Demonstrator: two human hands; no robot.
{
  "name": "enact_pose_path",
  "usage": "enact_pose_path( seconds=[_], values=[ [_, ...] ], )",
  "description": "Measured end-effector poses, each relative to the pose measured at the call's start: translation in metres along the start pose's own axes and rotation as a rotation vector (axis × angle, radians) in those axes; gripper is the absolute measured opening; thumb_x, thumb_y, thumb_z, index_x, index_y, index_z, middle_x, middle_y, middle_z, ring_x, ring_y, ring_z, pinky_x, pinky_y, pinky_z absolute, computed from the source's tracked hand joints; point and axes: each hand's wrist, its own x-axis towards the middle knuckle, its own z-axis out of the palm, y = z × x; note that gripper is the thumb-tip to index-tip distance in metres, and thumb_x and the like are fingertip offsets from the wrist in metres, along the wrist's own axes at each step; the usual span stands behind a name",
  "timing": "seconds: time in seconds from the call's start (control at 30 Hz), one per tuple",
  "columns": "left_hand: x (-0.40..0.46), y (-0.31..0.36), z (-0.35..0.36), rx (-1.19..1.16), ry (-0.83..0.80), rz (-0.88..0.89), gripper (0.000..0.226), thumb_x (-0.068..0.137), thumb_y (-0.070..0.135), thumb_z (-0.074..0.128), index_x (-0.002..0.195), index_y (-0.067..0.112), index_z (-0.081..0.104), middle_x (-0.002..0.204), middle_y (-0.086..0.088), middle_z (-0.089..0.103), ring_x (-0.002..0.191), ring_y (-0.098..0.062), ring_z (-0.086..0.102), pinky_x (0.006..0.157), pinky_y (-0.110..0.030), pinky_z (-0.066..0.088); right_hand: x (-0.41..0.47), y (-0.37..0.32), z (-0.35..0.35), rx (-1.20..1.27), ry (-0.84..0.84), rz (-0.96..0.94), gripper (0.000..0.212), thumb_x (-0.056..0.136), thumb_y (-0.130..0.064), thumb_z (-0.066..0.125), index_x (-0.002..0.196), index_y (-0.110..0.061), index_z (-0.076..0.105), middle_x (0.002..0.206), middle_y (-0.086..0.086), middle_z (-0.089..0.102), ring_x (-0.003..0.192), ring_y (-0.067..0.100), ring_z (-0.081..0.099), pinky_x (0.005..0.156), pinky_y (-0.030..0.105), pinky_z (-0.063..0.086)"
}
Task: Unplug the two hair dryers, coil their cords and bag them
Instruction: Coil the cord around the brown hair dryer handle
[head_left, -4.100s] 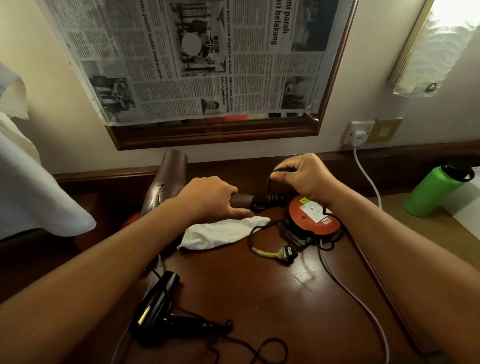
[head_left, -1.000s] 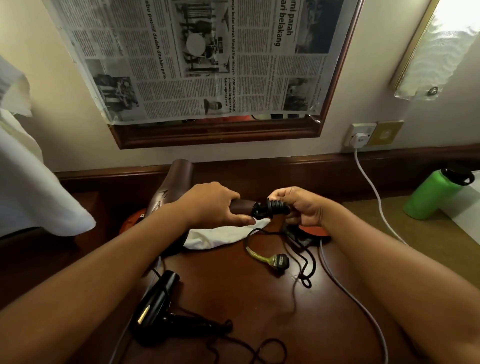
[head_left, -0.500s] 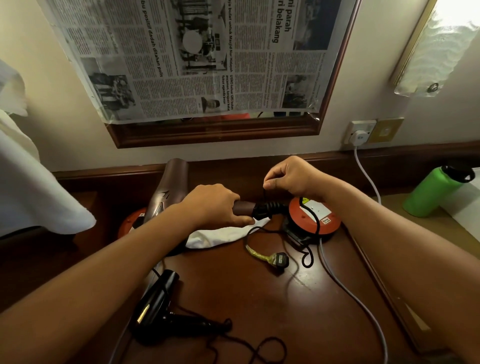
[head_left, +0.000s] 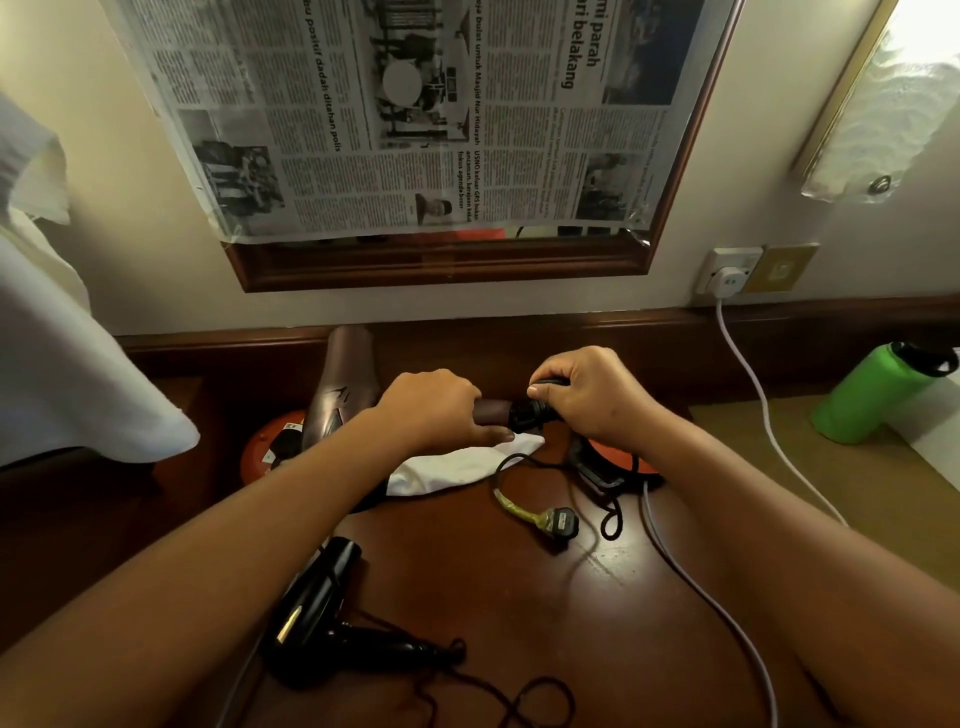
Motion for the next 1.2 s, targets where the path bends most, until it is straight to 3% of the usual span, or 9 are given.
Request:
enact_pose_path(
  seconds=[0.33, 0.57, 0.73, 0.8, 0.9, 0.97, 1.07, 1.13, 1.2],
  values=[
    [0.001, 0.006, 0.006, 0.027, 0.0, 0.047, 0.063, 0.079, 0.081, 0.04, 0.086, 0.022, 0.059, 0.07, 0.003, 0.056, 0.065, -0.015, 0.055, 0.053, -0.028, 0.037, -0.007, 0.007, 0.018, 0.02, 0.061, 0.06, 0.011, 0.091, -0.016, 0.062, 0.088, -0.016, 0.072, 0.079, -0.003, 0.067, 0.073, 0.006, 0.061, 0.059, 0.012, 0.042],
    [0.005, 0.007, 0.003, -0.048, -0.005, 0.037, 0.058, 0.08, 0.078, 0.043, 0.084, 0.023, 0.058, 0.071, 0.003, 0.058, 0.065, -0.015, 0.056, 0.057, -0.031, 0.043, -0.001, 0.001, 0.008, 0.015, 0.051, 0.069, 0.01, 0.091, -0.016, 0.062, 0.09, -0.015, 0.072, 0.082, -0.001, 0.068, 0.076, 0.008, 0.063, 0.061, 0.014, 0.046],
    [0.008, 0.004, 0.005, -0.07, -0.007, -0.008, 0.062, 0.078, 0.082, 0.039, 0.081, 0.022, 0.056, 0.072, 0.003, 0.056, 0.065, -0.014, 0.053, 0.055, -0.03, 0.037, -0.017, 0.004, 0.025, -0.022, 0.145, -0.013, 0.013, 0.091, -0.015, 0.06, 0.092, -0.011, 0.073, 0.082, 0.005, 0.07, 0.075, 0.018, 0.063, 0.068, 0.036, 0.054],
    [0.01, 0.004, 0.006, -0.077, 0.007, -0.023, 0.061, 0.078, 0.082, 0.039, 0.082, 0.023, 0.057, 0.073, 0.004, 0.057, 0.066, -0.013, 0.053, 0.056, -0.03, 0.037, -0.026, 0.007, 0.036, -0.04, 0.195, -0.038, 0.017, 0.093, -0.014, 0.058, 0.101, -0.008, 0.072, 0.089, 0.009, 0.072, 0.08, 0.022, 0.065, 0.072, 0.038, 0.054],
    [0.01, 0.002, 0.01, -0.081, 0.029, -0.035, 0.059, 0.079, 0.08, 0.039, 0.086, 0.025, 0.058, 0.076, 0.005, 0.058, 0.07, -0.013, 0.054, 0.059, -0.031, 0.041, -0.043, 0.008, 0.051, 0.048, 0.225, 0.015, 0.032, 0.098, -0.017, 0.051, 0.125, -0.003, 0.061, 0.117, 0.013, 0.067, 0.107, 0.023, 0.063, 0.088, 0.023, 0.048],
    [0.01, 0.001, 0.011, -0.099, 0.038, -0.042, 0.061, 0.079, 0.081, 0.038, 0.088, 0.025, 0.059, 0.077, 0.006, 0.058, 0.07, -0.013, 0.055, 0.063, -0.032, 0.046, -0.053, 0.007, 0.06, 0.129, 0.236, 0.044, 0.036, 0.099, -0.015, 0.046, 0.132, -0.002, 0.053, 0.127, 0.013, 0.062, 0.117, 0.021, 0.058, 0.094, 0.02, 0.044],
    [0.011, 0.0, 0.01, -0.102, 0.056, -0.045, 0.063, 0.078, 0.083, 0.037, 0.088, 0.024, 0.058, 0.076, 0.006, 0.057, 0.069, -0.012, 0.054, 0.066, -0.033, 0.049, -0.061, 0.006, 0.067, 0.251, 0.285, 0.096, 0.034, 0.1, -0.011, 0.044, 0.131, -0.005, 0.053, 0.112, 0.003, 0.065, 0.1, 0.01, 0.06, 0.082, 0.012, 0.046],
    [0.01, -0.002, 0.007, -0.094, 0.073, -0.047, 0.062, 0.077, 0.083, 0.036, 0.083, 0.025, 0.055, 0.074, 0.007, 0.055, 0.068, -0.011, 0.053, 0.064, -0.032, 0.047, -0.062, 0.006, 0.068, 0.34, 0.28, 0.125, 0.023, 0.099, -0.009, 0.045, 0.118, -0.015, 0.057, 0.092, -0.003, 0.063, 0.081, 0.005, 0.058, 0.068, 0.012, 0.045],
    [0.009, -0.005, 0.003, -0.077, 0.07, -0.052, 0.06, 0.078, 0.083, 0.036, 0.081, 0.026, 0.052, 0.074, 0.007, 0.054, 0.068, -0.01, 0.052, 0.064, -0.032, 0.046, -0.062, 0.009, 0.071, 0.423, 0.245, 0.162, 0.019, 0.098, -0.008, 0.046, 0.099, -0.025, 0.055, 0.086, 0.0, 0.062, 0.072, 0.006, 0.054, 0.061, 0.015, 0.042]
  ],
)
